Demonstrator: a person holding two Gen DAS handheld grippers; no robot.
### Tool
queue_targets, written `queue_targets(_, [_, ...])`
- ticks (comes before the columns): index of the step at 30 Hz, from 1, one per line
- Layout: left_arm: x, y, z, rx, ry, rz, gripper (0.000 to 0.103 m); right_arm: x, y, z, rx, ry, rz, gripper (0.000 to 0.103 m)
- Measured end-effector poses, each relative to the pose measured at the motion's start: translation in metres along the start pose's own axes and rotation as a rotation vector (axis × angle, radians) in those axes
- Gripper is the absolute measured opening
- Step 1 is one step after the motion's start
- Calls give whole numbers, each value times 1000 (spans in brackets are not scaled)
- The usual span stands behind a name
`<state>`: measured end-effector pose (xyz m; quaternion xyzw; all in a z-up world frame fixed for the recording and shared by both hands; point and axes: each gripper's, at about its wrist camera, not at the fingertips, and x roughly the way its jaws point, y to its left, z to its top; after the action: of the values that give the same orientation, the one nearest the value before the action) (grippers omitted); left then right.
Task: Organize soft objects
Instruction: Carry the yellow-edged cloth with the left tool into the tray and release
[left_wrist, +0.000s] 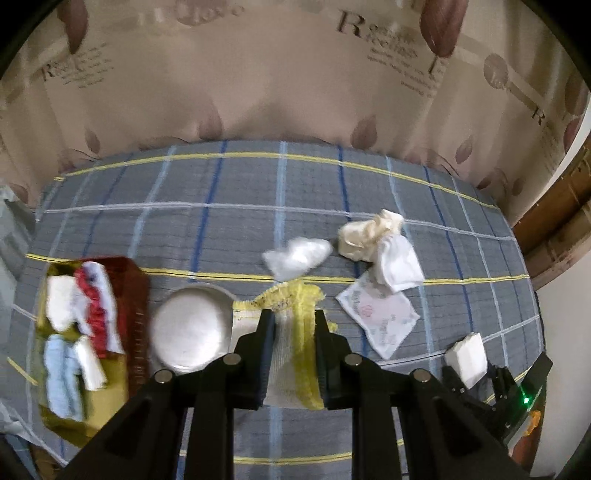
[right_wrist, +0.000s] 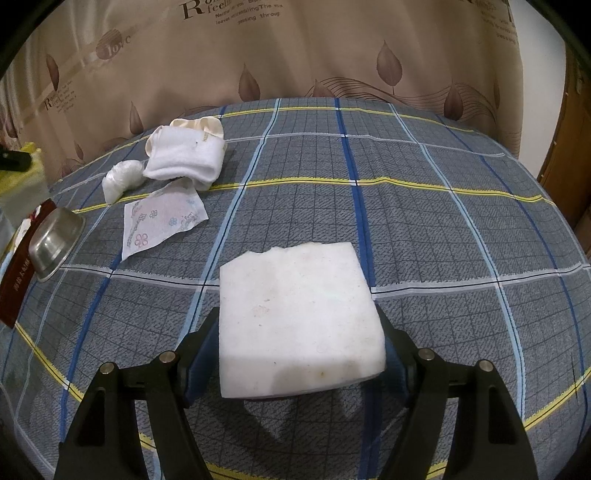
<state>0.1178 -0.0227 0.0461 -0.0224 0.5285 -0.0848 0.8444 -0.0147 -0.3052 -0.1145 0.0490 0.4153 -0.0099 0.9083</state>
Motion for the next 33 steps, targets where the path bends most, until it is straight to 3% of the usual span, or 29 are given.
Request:
queue_targets(8, [-49,75,5,-38,-76,145,20,1,-1,1,-9,2,-7,74])
queue_targets(14, [-69,141,1,-91,-85,263,20,2,-1,1,-14,4,-11,74])
queue_targets(18, [-66,181,-6,-135,-64,320,20,1,-1,1,-16,4,-13,74])
queue_targets(22, [-51,208,-10,-186,-30,330,20,1,-1,2,-21,6,-18,74])
queue_targets(30, [-11,230,-11,-218,3,334,20,2,0,2,-23,8,-22,74])
queue_targets(33, [-2,227,-11,-174,-15,384,20,1,0,2,-24,8,-22,74])
